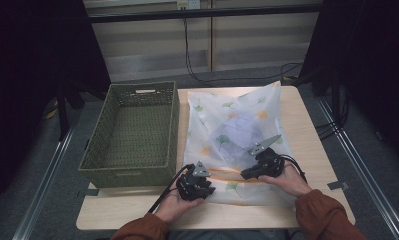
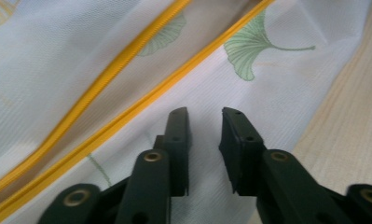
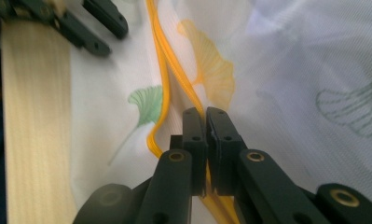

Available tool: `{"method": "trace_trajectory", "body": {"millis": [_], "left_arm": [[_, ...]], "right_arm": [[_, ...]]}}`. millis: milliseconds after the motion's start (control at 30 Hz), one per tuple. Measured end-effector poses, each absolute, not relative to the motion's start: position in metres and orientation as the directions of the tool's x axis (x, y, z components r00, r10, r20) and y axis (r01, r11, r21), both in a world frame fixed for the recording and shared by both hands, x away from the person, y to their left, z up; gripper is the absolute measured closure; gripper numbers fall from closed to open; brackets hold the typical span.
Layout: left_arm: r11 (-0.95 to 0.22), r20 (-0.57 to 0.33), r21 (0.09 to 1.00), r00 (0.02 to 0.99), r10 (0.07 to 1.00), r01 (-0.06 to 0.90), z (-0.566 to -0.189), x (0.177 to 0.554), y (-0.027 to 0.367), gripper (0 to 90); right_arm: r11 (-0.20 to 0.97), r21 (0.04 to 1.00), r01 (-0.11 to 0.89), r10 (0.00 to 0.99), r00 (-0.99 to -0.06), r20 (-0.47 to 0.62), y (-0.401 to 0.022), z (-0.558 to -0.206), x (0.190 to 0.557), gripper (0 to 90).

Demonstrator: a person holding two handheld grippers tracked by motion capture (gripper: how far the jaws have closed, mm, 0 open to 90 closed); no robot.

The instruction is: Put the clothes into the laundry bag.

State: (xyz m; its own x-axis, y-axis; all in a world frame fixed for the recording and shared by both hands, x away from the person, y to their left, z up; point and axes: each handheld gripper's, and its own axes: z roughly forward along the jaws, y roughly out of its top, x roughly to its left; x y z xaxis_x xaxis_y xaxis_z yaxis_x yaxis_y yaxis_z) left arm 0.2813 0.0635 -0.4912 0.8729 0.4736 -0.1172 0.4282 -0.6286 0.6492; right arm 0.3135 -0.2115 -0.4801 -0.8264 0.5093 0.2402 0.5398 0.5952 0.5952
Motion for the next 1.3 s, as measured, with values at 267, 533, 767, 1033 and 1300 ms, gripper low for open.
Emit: {"method": "trace_trajectory", "body": {"millis": [267, 533, 767, 1033, 1300], "left_arm": [[-0.644, -0.103, 0.645, 0.882, 0.46, 0.412, -0.482, 0.281, 0.076, 75.1], [-0.655, -0.084, 0.61, 0.859, 0.505, 0.445, -0.479, 0.28, 0.102, 73.5], [-0.647, -0.096, 0.595, 0.841, 0.532, 0.477, -0.486, 0.281, 0.117, 72.4], [-0.652, -0.129, 0.594, 0.856, 0.501, 0.471, -0.486, 0.281, 0.117, 74.7], [-0.667, -0.109, 0.598, 0.869, 0.483, 0.445, -0.486, 0.278, 0.11, 72.4]], "right_arm": [[0.607, 0.58, 0.543, 0.516, -0.825, 0.232, -0.211, -0.486, 0.314, 82.8], [0.602, 0.575, 0.553, 0.535, -0.815, 0.224, -0.218, -0.489, 0.311, 81.8], [0.572, 0.579, 0.581, 0.57, -0.789, 0.229, -0.232, -0.491, 0.309, 83.1], [0.544, 0.58, 0.607, 0.624, -0.755, 0.204, -0.248, -0.491, 0.305, 84.0], [0.472, 0.625, 0.622, 0.635, -0.731, 0.248, -0.265, -0.483, 0.301, 85.1]]}}
